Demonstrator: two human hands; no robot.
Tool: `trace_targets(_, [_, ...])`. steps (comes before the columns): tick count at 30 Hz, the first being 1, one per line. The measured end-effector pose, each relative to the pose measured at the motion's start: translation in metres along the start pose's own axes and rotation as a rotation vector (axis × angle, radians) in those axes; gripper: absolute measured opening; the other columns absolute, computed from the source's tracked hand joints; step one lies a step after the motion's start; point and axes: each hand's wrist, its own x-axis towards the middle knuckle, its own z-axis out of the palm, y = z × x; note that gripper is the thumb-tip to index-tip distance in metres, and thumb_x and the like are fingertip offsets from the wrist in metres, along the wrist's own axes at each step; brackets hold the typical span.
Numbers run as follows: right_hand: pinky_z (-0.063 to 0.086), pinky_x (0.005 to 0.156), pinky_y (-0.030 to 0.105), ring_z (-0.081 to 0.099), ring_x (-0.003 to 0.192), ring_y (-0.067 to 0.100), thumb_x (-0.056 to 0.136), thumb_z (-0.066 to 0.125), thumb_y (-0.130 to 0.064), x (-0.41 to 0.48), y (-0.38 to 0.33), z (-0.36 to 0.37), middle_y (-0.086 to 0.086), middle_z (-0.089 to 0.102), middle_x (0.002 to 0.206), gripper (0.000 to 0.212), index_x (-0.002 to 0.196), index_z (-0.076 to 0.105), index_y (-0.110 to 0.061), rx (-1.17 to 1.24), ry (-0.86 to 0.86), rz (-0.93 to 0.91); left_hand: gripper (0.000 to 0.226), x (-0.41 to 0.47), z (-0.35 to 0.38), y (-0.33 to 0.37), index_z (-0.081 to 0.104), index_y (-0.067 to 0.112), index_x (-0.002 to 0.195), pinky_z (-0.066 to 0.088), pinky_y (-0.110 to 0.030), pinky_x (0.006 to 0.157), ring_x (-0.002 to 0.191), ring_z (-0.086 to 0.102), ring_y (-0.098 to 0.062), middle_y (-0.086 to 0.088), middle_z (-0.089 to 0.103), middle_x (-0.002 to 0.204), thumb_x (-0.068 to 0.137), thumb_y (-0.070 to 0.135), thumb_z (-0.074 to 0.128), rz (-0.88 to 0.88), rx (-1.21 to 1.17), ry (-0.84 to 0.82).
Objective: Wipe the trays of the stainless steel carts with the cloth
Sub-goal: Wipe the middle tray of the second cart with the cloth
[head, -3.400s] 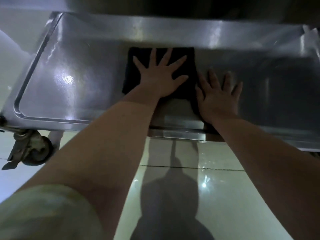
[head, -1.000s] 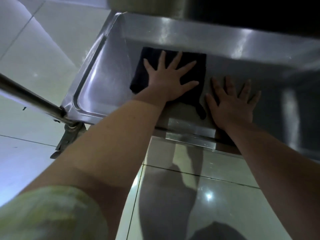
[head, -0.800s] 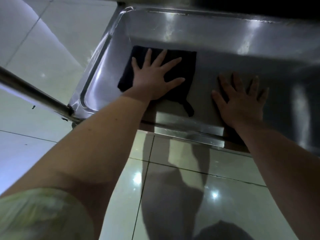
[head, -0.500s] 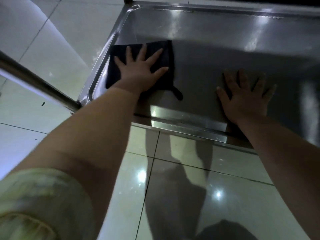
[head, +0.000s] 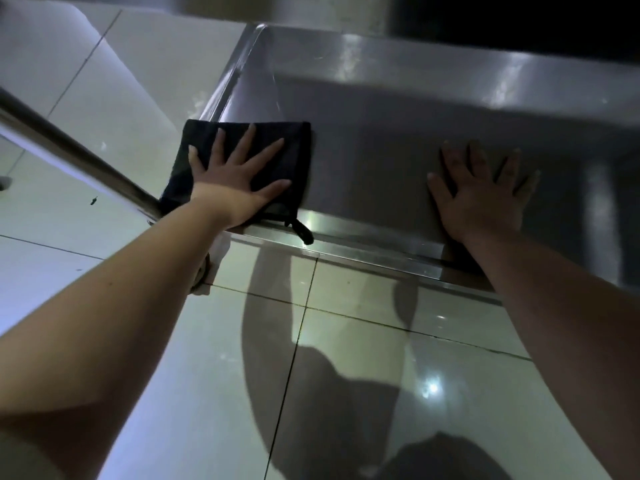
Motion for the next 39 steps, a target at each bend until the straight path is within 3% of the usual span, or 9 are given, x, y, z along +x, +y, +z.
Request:
trace_targets(4, [-0.009,0.113,0.065,-0.005,0.147,0.043,0.093,0.012,-0.068,-0.002,-0.004,0.001,-0.006,0.009,0.164,0.06,0.15,0.007,-0.05,-0.009,0.004,0.023,0.076,-0.005,0.003,0.059,-0.013,0.068,0.138,-0.007,-0.073,0.107,0.147,-0.015,-0.039,0.014,-0.016,0.162,0.069,0.092,0.005,0.029,0.001,-0.025])
trace_targets(10, [-0.006,0.114,0.064,-0.003,0.148,0.042,0.094,0.015,-0.067,-0.003,0.004,-0.001,-0.007,0.009,0.164,0.06,0.151,0.007,-0.05,0.015,-0.007,0.001,0.075,-0.041,0.015,0.146,-0.006,0.067,0.14,-0.015,-0.069,0.108,0.147,-0.017,-0.035,0.016,-0.009,0.163,0.072,0.092,0.013,0.341,-0.052,0.0])
trace_targets(13, [-0.006,0.114,0.063,-0.003,0.148,0.041,0.094,0.017,-0.069,-0.004,0.006,-0.002,-0.007,0.01,0.164,0.061,0.151,0.009,-0.049,0.036,0.0,-0.022,0.075,-0.04,0.012,0.086,-0.006,0.072,0.137,-0.01,-0.065,0.112,0.149,-0.013,-0.032,0.021,-0.008,0.162,0.069,0.093,0.018,0.293,-0.059,0.035])
trace_targets(17, [-0.007,0.113,0.066,-0.005,0.148,0.043,0.094,0.017,-0.069,-0.004,0.004,-0.003,-0.005,0.01,0.164,0.062,0.152,0.01,-0.047,0.034,-0.028,-0.033,0.07,-0.038,0.0,0.011,-0.014,0.074,0.131,-0.006,-0.066,0.114,0.149,-0.014,-0.034,0.018,-0.012,0.162,0.074,0.092,0.022,0.042,-0.024,-0.058])
trace_targets(22, [-0.01,0.112,0.066,-0.009,0.147,0.042,0.098,0.029,-0.061,-0.002,0.015,-0.016,-0.004,0.006,0.164,0.061,0.153,0.011,-0.043,0.12,-0.124,-0.137,0.075,-0.045,0.009,0.071,-0.018,0.07,0.135,-0.009,-0.071,0.109,0.146,-0.019,-0.041,0.017,-0.019,0.161,0.068,0.094,0.009,0.11,0.003,-0.039])
trace_targets(26, [0.003,0.117,0.062,0.004,0.149,0.035,0.097,0.036,-0.053,-0.023,0.072,-0.034,-0.001,0.019,0.162,0.058,0.152,0.023,-0.039,0.024,-0.08,-0.308,0.076,-0.045,0.011,0.107,-0.02,0.07,0.134,-0.012,-0.072,0.107,0.145,-0.022,-0.041,0.017,-0.022,0.16,0.067,0.094,0.007,0.108,-0.022,-0.037])
trace_targets(33, [-0.006,0.109,0.073,-0.017,0.145,0.045,0.096,0.015,-0.061,-0.064,0.16,-0.024,-0.021,-0.019,0.159,0.054,0.139,-0.018,-0.064,-0.037,-0.252,0.072,0.075,-0.057,0.013,0.158,-0.028,0.067,0.132,-0.012,-0.073,0.106,0.143,-0.024,-0.044,0.013,-0.025,0.16,0.066,0.093,-0.002,0.193,-0.012,-0.037])
trace_targets(37, [-0.009,0.108,0.073,-0.019,0.145,0.042,0.098,0.014,-0.059,-0.065,0.153,-0.019,-0.021,-0.015,0.16,0.052,0.144,-0.011,-0.061,-0.015,-0.199,0.063,0.081,-0.069,0.021,0.252,-0.024,0.06,0.14,-0.011,-0.077,0.103,0.142,-0.023,-0.049,0.007,-0.028,0.159,0.068,0.09,-0.004,0.283,0.021,-0.041])
trace_targets(39, [-0.011,0.11,0.069,-0.014,0.149,0.032,0.102,0.022,-0.049,-0.063,0.158,-0.024,-0.022,0.0,0.161,0.049,0.148,0.005,-0.056,0.138,-0.153,0.107,0.081,-0.074,0.023,0.307,-0.02,0.056,0.144,-0.015,-0.078,0.098,0.14,-0.025,-0.052,0.004,-0.028,0.159,0.073,0.089,0.002,0.317,0.024,-0.05])
